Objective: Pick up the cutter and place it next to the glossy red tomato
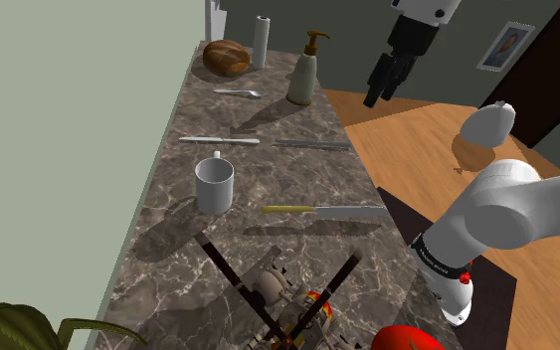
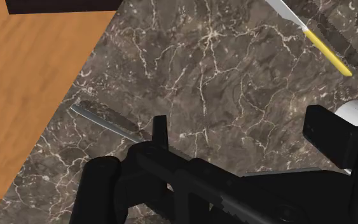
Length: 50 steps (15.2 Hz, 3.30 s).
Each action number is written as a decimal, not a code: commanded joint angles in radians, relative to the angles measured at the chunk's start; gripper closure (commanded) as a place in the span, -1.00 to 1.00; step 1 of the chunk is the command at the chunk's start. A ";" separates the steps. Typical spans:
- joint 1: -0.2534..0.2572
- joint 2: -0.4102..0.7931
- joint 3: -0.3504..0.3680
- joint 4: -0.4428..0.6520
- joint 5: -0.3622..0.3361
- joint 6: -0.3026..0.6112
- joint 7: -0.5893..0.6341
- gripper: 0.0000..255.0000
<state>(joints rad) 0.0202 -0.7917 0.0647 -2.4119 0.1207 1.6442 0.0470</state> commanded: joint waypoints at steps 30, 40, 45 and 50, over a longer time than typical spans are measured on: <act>0.172 1.265 0.105 0.957 -0.241 0.106 -0.403 -1.00; 0.220 1.459 0.112 1.127 -0.292 0.101 -0.452 -1.00; 0.217 1.458 0.111 1.091 -0.294 0.136 -0.450 -1.00; 0.217 1.458 0.111 1.092 -0.294 0.135 -0.450 -1.00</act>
<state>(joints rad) 0.2367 0.6668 0.1760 -1.3201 -0.1729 1.7795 -0.4031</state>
